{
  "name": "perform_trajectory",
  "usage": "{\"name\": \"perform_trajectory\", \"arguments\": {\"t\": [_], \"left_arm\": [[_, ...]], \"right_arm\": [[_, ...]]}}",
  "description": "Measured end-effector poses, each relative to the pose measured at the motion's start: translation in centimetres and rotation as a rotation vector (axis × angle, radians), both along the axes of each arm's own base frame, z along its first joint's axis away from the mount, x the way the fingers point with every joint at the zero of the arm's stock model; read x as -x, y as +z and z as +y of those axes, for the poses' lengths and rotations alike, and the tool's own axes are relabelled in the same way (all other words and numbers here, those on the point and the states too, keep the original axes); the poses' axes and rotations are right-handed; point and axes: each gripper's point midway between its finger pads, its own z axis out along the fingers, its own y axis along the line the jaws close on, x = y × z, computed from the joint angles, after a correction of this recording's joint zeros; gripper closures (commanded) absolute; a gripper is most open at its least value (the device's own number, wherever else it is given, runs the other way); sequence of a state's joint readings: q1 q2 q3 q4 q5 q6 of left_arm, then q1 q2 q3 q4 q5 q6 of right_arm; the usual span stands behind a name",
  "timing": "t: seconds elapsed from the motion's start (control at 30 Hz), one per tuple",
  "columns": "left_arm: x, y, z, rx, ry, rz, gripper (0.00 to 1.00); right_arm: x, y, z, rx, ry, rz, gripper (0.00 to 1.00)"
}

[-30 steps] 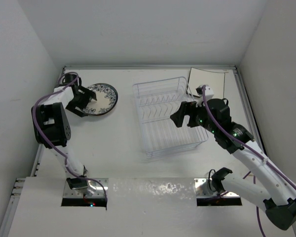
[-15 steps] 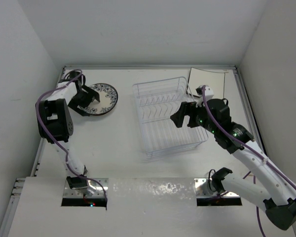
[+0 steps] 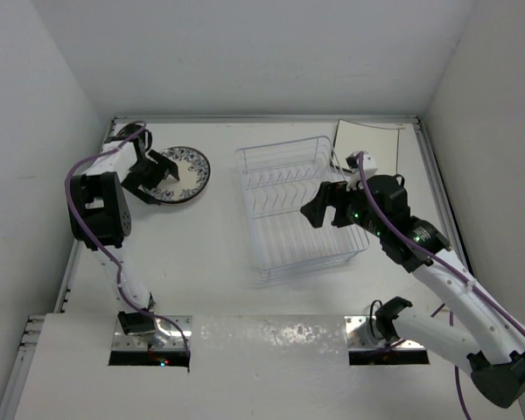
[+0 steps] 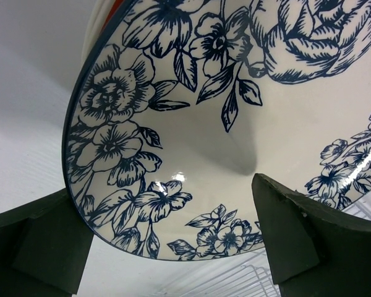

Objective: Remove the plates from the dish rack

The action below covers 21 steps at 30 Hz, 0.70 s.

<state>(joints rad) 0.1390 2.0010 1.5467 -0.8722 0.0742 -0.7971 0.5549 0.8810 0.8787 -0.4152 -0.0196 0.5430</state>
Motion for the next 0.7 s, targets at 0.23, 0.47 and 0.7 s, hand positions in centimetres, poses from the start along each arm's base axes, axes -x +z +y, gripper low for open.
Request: {"name": "perform_trajectory", "arguments": {"t": [0.23, 0.47, 0.7], "left_arm": [[0.0, 0.4, -0.4, 0.022, -0.010, -0.011, 0.00], [-0.2, 1.9, -1.0, 0.046, -0.018, -0.065, 0.00], [0.2, 2.9, -1.1, 0.036, 0.008, -0.086, 0.00]], "right_arm": [[0.2, -0.1, 0.1, 0.000, 0.008, 0.008, 0.01], [0.2, -0.1, 0.1, 0.000, 0.010, 0.009, 0.01], [0.3, -0.2, 0.1, -0.001, 0.013, 0.010, 0.01]]}}
